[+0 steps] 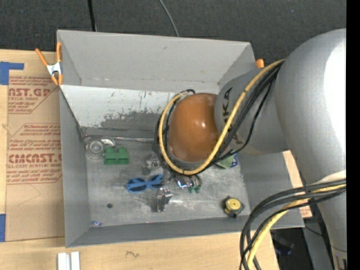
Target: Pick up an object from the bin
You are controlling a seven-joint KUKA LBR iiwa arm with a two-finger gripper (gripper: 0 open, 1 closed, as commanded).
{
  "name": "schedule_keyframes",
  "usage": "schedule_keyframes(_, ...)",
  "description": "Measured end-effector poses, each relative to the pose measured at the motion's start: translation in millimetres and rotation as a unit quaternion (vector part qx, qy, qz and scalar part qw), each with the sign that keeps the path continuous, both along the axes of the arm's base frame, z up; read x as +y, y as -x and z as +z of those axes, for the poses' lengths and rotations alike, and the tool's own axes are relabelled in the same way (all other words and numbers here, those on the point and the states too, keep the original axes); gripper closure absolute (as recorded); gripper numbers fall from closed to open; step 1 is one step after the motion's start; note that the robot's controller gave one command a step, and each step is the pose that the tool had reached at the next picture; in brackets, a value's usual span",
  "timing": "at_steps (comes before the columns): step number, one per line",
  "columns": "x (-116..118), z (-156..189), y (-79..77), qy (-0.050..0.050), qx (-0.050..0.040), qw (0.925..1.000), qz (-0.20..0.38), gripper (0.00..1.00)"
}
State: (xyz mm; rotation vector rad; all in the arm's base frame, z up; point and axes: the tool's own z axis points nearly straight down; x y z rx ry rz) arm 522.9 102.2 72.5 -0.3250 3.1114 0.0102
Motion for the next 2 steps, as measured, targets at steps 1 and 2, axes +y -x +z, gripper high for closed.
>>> schedule_keyframes(1, 1.2, 1.8, 0.5, 0.002, 0.0066, 1.0000, 0.003, 1.00)
schedule_keyframes(2, -7.9, 181.9, -30.9, 0.004, 0.0002, 0.9924, 0.123, 1.00)
